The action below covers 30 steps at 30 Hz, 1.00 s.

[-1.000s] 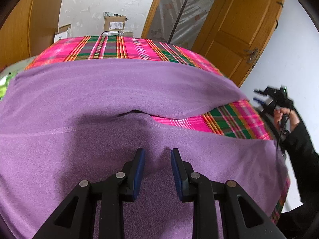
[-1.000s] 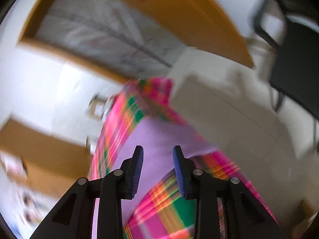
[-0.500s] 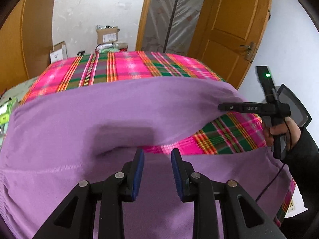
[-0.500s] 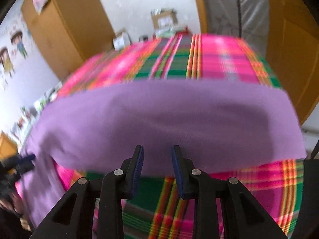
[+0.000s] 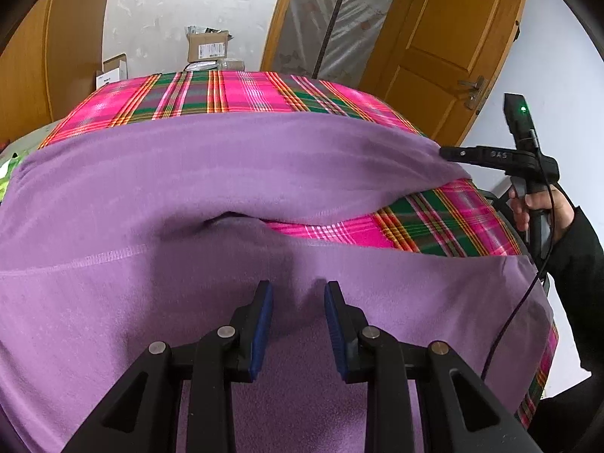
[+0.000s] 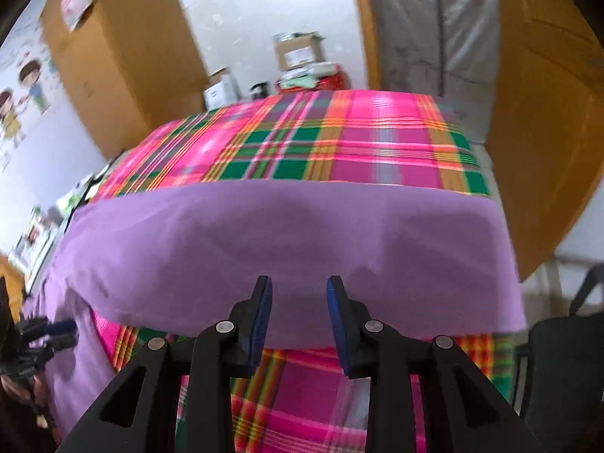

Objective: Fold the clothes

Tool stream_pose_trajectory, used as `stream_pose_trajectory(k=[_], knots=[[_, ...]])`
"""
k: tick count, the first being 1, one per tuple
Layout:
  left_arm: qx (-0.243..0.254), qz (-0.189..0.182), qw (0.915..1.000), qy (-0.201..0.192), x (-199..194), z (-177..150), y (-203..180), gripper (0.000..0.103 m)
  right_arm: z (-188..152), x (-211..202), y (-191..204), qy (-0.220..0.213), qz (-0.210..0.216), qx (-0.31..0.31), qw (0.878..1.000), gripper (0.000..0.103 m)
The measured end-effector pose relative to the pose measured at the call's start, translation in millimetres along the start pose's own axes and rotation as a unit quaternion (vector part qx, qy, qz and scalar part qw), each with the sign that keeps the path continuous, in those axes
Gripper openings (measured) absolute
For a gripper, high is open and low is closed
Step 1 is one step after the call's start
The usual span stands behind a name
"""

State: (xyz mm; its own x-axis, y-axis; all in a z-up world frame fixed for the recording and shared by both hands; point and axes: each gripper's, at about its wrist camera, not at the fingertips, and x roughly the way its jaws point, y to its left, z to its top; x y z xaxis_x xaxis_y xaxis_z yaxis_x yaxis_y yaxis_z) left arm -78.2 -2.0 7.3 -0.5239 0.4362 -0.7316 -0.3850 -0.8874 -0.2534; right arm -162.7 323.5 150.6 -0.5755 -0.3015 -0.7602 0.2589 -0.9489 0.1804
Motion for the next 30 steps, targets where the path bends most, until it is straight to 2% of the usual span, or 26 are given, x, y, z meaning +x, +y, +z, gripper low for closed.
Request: stream_pose_trajectory(k=[3,6,10,14,17,21,23,30], knots=[[-0.004,-0.006,1.0000,-0.001,-1,-1,2,0.029,-1,17,15,0.014,-0.004,-0.029,0.999,0.032],[-0.013,-0.015,0.9998,-0.002,-2,0,6,0.029,-5,30,11,0.037,-0.017,-0.023,0.999,0.030],[-0.027,-0.029,0.9992,-0.005,-2,0,11,0.029,-7,15,-9,0.014,-0.023,-0.001,1.000,0.030],[-0.029,-0.030,0.9991,-0.005,-1,-1,12,0.029,-1,2,-60,-0.023,-0.057,0.088,0.994,0.030],[-0.025,-0.026,0.9993,-0.004,0,-1,10,0.029,7,6,-82,-0.025,-0.060,0.122,0.990,0.030],[-0.021,-0.022,0.9995,-0.004,0,-1,9,0.029,11,25,-93,-0.011,-0.069,0.134,0.988,0.030],[-0.018,-0.018,0.9997,-0.003,0,-1,8,0.029,14,25,-95,-0.019,-0.076,0.137,0.988,0.030],[-0.015,-0.014,0.9998,-0.003,0,-1,7,0.029,17,19,-91,-0.004,-0.087,0.140,0.986,0.030]])
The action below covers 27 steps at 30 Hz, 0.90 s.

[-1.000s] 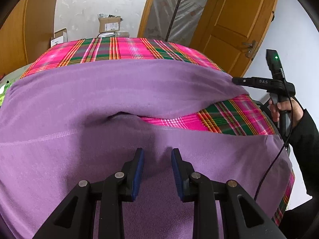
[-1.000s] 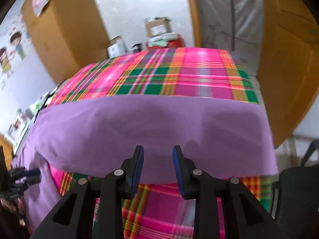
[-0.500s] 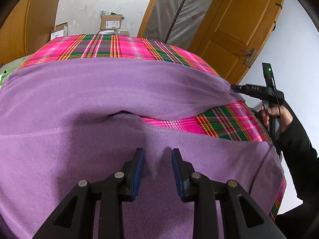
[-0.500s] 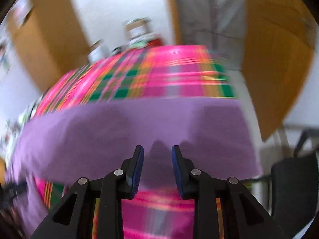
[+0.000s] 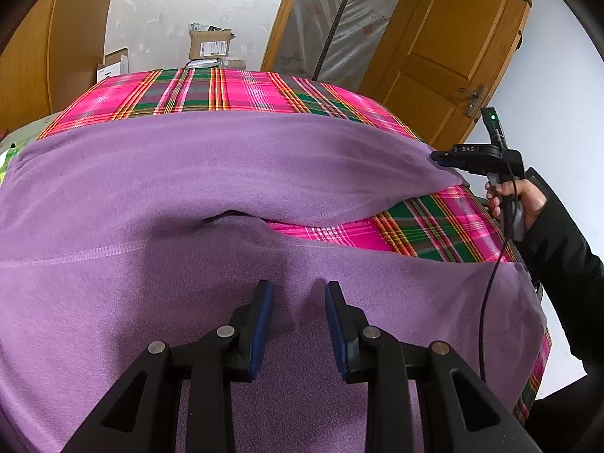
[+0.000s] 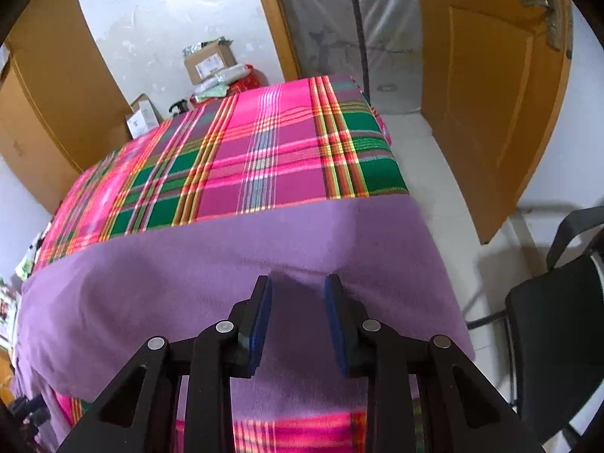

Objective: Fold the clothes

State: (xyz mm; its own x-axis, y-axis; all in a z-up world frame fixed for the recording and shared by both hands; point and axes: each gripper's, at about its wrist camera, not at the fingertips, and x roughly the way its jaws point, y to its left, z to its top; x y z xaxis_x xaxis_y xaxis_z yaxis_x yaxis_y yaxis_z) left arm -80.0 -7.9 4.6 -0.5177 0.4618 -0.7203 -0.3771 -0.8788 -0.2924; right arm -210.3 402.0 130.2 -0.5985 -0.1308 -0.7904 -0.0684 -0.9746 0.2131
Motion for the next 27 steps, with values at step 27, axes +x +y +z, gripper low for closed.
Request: stream_pose_trajectory(k=[27], knots=[[-0.083,0.132,0.9858,-0.064,-85,-25,76,0.029,-145,-97,112,0.010,0.199,-0.025,0.980,0.038]])
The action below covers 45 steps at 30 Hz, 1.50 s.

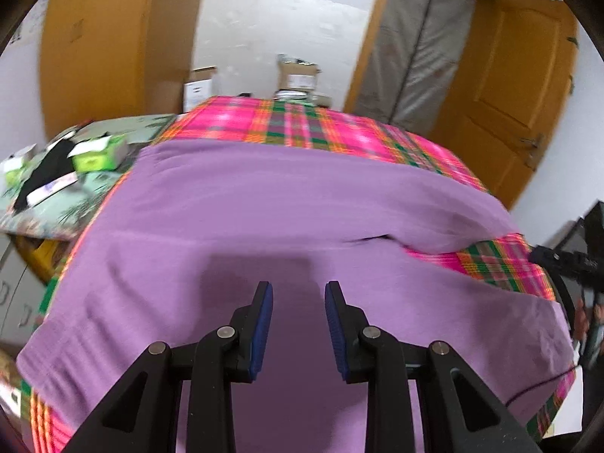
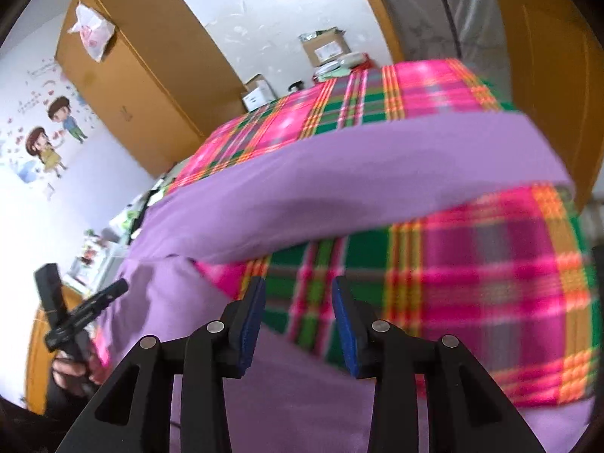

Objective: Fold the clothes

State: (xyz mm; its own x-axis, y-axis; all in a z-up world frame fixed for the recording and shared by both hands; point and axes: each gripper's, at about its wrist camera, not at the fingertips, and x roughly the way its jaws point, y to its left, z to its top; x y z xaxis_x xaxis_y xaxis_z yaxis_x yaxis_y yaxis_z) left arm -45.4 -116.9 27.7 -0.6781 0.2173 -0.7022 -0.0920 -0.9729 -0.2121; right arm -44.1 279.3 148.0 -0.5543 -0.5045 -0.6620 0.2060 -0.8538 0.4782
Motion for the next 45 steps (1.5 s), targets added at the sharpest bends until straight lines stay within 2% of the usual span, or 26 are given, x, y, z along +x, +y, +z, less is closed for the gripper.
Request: stream_pose_trajectory(k=[5,9,15,24,28,30,33,36,41,45], knots=[[0.001,-0.005,0.9999,0.014,4,-9,-1,0.029,-14,6,-7,0.002,0.003,0.040,0.999,0.038],[0.017,-0.019,0.9996,0.014,6,-10,-14,0.029,-21,7,-9,0.001,-0.022,0.043,0.999,0.038],[0.038,-0.026,0.9988,0.017,15,-7,-30,0.029,-29,17,-4,0.008,-0.078,0.011,0.997,0.038],[0.034,-0.026,0.9983,0.039,28,-10,-33,0.029,-42,19,3,-0.019,-0.097,-0.045,0.994,0.043],[0.045,-0.015,0.9981,0.039,29,-11,-37,0.030,-42,21,3,-0.018,-0.095,-0.049,0.994,0.046],[0.057,-0.010,0.9975,0.041,30,-12,-40,0.036,-42,21,6,-0.017,-0.102,-0.054,0.993,0.046],[0.070,-0.005,0.9966,0.043,32,-12,-46,0.040,-44,25,14,-0.013,-0.125,-0.074,0.989,0.047],[0.080,0.004,0.9958,0.044,32,-13,-50,0.040,-46,30,24,-0.006,-0.139,-0.096,0.986,0.055],[0.091,0.016,0.9947,0.045,33,-13,-54,0.041,-50,37,35,0.003,-0.177,-0.131,0.976,0.060],[0.089,0.013,0.9949,0.046,34,-11,-53,0.043,-49,35,31,0.002,-0.167,-0.123,0.978,0.060]])
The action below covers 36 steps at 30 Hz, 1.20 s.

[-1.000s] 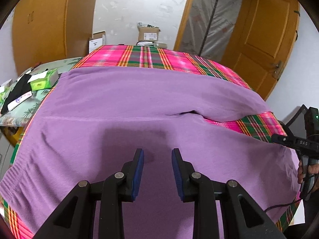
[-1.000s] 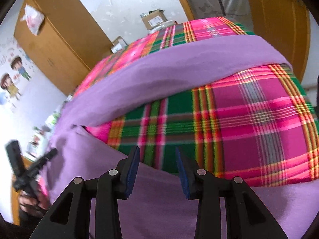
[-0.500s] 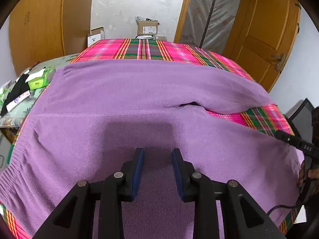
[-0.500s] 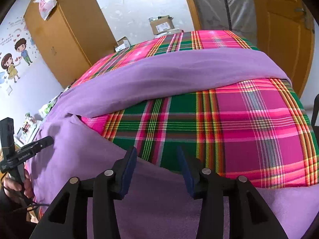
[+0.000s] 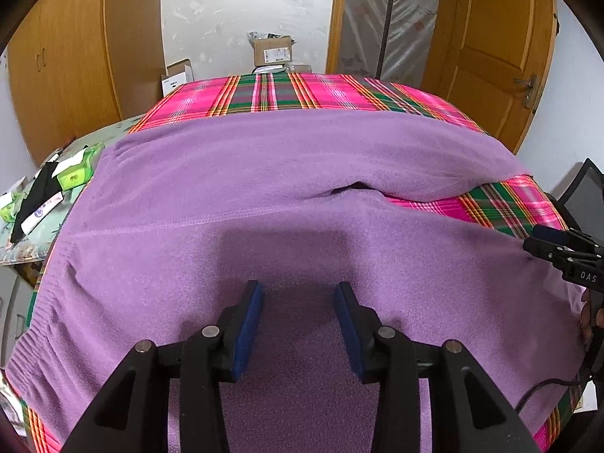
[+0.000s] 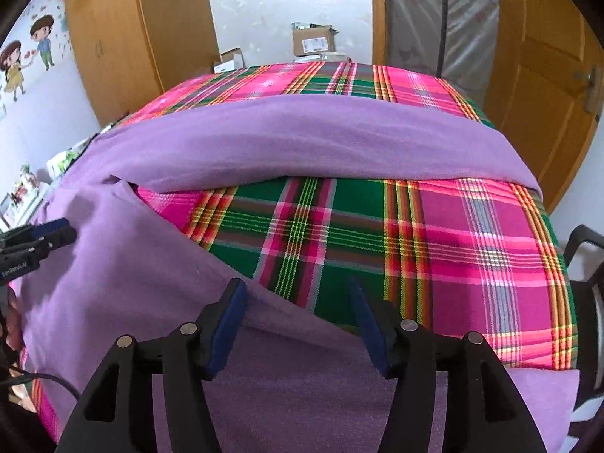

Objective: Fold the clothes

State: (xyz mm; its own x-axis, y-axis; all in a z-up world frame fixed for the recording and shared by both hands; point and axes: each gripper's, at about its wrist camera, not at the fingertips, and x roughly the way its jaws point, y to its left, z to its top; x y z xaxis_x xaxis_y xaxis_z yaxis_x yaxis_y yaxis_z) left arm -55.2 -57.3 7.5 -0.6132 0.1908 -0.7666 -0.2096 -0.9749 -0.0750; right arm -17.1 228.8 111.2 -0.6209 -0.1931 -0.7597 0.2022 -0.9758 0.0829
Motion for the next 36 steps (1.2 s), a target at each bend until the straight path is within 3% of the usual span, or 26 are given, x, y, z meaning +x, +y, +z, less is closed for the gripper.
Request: stream_pose_trajectory(k=[21,29,32,36], knots=[[0.010,0.018,0.9998,0.002,1.2,-0.9,-4.7,0.050,1.1,3.5,5.2,0.003,-0.017,-0.015,1.000,0.062],[0.005,0.036,0.9993,0.003,3.2,0.9,-3.2,0.058,1.8,2.7,0.5,0.001,-0.005,-0.005,1.000,0.062],[0.004,0.056,0.9984,0.005,4.0,1.5,-3.8,0.073,1.9,1.9,1.1,0.000,-0.004,-0.004,1.000,0.062],[-0.007,0.064,0.9979,0.007,5.0,1.5,-0.2,0.076,1.4,1.8,3.1,0.001,-0.007,-0.006,1.000,0.063]])
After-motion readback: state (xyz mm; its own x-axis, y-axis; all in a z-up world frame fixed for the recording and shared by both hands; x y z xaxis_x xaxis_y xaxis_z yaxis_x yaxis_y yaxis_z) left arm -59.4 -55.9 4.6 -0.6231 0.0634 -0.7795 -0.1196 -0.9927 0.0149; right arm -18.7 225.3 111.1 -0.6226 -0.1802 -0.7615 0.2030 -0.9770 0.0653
